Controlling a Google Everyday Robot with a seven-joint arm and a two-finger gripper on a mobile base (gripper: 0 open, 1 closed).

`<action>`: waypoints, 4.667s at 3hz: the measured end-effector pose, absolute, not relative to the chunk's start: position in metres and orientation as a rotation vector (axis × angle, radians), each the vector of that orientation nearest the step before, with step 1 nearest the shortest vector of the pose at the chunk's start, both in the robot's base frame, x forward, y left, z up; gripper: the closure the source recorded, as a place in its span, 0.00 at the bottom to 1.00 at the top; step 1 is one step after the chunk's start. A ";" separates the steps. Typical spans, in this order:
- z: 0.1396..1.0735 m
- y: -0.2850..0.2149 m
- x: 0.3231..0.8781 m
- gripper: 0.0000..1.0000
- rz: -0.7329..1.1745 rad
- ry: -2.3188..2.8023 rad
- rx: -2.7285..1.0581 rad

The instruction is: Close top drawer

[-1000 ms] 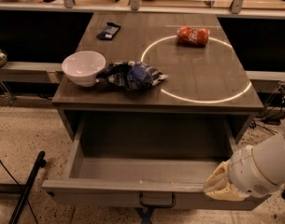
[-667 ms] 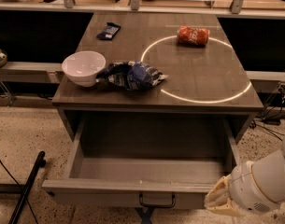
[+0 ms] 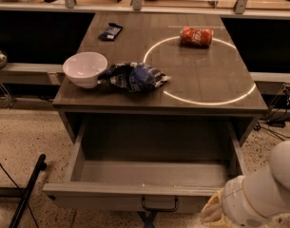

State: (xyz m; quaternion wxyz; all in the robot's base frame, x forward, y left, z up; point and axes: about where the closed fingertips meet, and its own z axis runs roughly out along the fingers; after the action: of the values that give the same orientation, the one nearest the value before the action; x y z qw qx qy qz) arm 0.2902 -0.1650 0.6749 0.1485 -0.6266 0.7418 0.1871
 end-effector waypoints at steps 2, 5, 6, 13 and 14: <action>0.624 -0.141 0.290 1.00 0.485 2.102 -1.892; 0.612 -0.136 0.316 1.00 0.450 2.106 -1.882; 0.606 -0.126 0.339 1.00 0.443 2.097 -1.878; 0.584 -0.113 0.462 1.00 0.414 2.120 -1.842; 0.582 -0.121 0.471 1.00 0.408 2.132 -1.802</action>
Offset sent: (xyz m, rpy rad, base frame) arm 0.0102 0.0367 -0.0876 -0.0758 -0.0288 0.0764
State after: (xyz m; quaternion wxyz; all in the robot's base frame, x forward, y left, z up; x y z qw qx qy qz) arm 0.4708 -0.1205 0.5821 0.1594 -0.6305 0.7461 0.1428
